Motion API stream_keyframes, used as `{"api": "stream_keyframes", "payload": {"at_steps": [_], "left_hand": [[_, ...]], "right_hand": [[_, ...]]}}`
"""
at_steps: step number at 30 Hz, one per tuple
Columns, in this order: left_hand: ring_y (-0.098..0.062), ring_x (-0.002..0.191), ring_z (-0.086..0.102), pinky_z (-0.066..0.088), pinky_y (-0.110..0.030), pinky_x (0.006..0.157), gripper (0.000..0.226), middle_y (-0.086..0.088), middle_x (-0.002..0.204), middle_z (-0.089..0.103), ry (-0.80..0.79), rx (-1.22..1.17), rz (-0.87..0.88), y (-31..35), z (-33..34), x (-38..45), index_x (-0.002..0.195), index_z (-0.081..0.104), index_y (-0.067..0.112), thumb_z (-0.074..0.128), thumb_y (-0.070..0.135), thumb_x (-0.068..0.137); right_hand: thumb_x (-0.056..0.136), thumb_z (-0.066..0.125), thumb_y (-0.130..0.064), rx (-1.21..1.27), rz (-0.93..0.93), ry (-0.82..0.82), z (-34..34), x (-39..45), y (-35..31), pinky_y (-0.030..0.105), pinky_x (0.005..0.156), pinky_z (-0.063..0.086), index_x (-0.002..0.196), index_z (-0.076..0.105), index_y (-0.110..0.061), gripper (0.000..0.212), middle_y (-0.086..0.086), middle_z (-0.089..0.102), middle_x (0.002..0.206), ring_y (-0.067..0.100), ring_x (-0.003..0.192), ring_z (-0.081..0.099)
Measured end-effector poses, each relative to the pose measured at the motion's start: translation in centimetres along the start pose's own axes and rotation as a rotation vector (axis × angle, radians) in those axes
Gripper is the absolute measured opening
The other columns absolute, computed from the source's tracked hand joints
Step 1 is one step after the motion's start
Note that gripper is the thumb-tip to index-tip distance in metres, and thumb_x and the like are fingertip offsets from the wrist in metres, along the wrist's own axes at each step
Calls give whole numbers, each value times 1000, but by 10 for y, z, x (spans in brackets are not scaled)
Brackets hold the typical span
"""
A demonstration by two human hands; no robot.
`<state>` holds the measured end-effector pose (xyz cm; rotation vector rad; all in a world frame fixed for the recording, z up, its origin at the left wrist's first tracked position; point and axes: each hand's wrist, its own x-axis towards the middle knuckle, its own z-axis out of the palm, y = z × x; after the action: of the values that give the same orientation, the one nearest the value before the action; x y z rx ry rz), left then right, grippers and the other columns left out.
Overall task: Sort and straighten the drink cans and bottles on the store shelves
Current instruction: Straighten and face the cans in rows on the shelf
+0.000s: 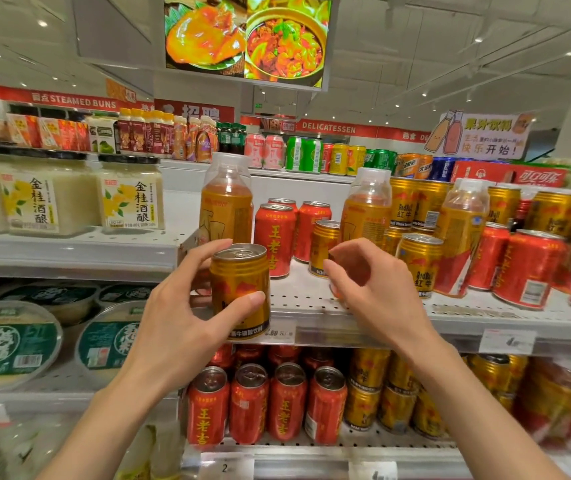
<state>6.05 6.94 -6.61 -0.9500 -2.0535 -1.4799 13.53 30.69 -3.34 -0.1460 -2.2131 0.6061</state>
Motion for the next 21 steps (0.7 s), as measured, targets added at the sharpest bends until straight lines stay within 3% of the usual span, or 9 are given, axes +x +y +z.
{"api": "stream_keyframes", "payload": {"at_steps": [3, 7, 10, 14, 17, 19, 21], "left_hand": [[22, 108, 53, 45, -14, 83, 74, 34, 113, 59, -11, -31, -3, 0, 7, 0, 134, 47, 54, 70, 69, 65], [21, 104, 57, 46, -5, 76, 71, 40, 106, 61, -25, -66, 9, 1, 12, 0, 133, 49, 51, 73, 61, 67], [21, 101, 58, 46, 1, 71, 71, 41, 104, 61, -36, -93, 18, 1, 12, 2, 133, 50, 50, 73, 59, 67], [20, 102, 59, 45, 2, 73, 70, 34, 107, 62, -39, -125, 17, -1, 9, 2, 133, 51, 48, 75, 59, 67], [17, 102, 60, 47, 0, 74, 69, 28, 112, 63, -42, -141, 19, -3, 7, 2, 132, 51, 49, 75, 62, 68], [22, 102, 57, 44, 3, 74, 67, 31, 112, 60, -51, -144, 11, -4, 6, 1, 131, 51, 50, 80, 61, 72], [25, 103, 54, 43, 5, 73, 68, 39, 108, 59, -62, -138, 10, -6, 5, 0, 132, 50, 53, 80, 62, 71]], "right_hand": [[87, 72, -48, -32, 139, 173, -13, -11, 24, 31, 73, 57, 114, 56, -24, 39, -10, 65, 95, 5, 83, 63], [85, 67, -62, -60, 296, 29, -9, -12, 34, 49, 102, 52, 152, 28, -25, 86, -1, 58, 142, 21, 124, 60], [89, 67, -55, -36, 280, -4, -5, -10, 31, 40, 108, 45, 154, 32, -21, 81, -2, 56, 146, 19, 133, 54], [89, 69, -53, -7, 250, -16, 3, -8, 22, 24, 95, 44, 149, 39, -23, 74, -5, 63, 137, 8, 116, 59], [87, 68, -58, 20, 195, -36, 18, -7, 14, 34, 99, 53, 147, 43, -26, 73, -8, 67, 131, 10, 114, 64], [88, 67, -59, 29, 163, -67, 25, -6, 6, 28, 100, 51, 150, 42, -26, 74, -9, 66, 133, 9, 117, 62], [89, 65, -60, 31, 143, -89, 30, -7, 3, 31, 102, 51, 152, 42, -27, 75, -9, 64, 137, 9, 121, 61]]}}
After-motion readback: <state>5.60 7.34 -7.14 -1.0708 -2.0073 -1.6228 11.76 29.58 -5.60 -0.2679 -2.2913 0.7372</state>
